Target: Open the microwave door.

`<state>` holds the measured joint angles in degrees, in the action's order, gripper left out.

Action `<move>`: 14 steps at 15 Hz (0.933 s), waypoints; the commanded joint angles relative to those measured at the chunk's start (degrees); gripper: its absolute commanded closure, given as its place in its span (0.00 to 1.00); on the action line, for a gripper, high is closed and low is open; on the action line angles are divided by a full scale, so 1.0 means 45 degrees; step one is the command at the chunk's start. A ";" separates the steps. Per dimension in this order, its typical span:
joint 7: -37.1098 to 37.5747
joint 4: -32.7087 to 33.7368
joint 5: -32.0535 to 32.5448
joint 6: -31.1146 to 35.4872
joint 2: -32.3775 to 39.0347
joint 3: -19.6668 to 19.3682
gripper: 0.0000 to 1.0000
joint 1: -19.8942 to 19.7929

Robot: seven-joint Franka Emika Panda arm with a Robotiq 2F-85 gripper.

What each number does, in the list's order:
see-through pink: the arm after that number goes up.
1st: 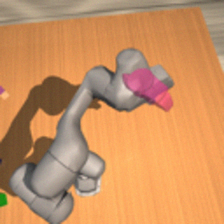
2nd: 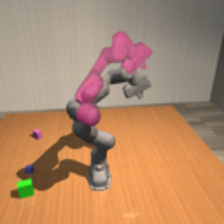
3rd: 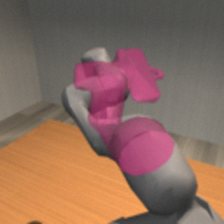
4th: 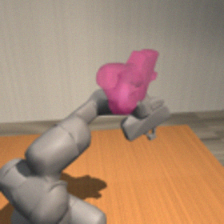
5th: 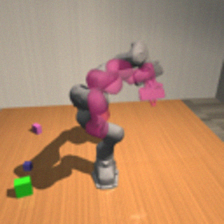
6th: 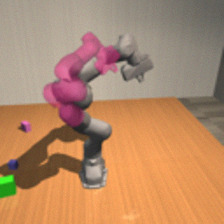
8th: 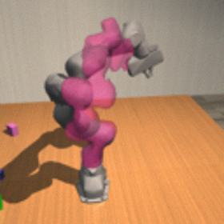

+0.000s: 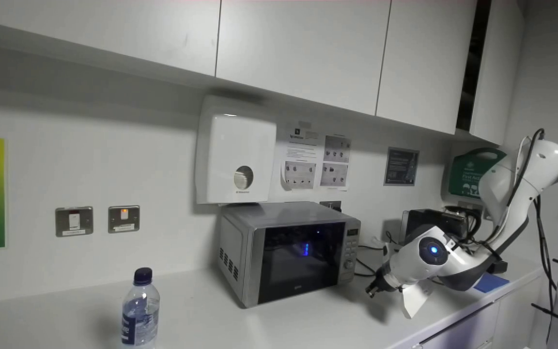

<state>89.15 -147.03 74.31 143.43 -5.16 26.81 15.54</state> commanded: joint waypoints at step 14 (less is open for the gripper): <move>0.0309 0.1140 0.2585 -0.1591 0.1172 -0.0574 1.00 0.0885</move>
<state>89.18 -143.61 83.22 138.81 -1.48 25.33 17.97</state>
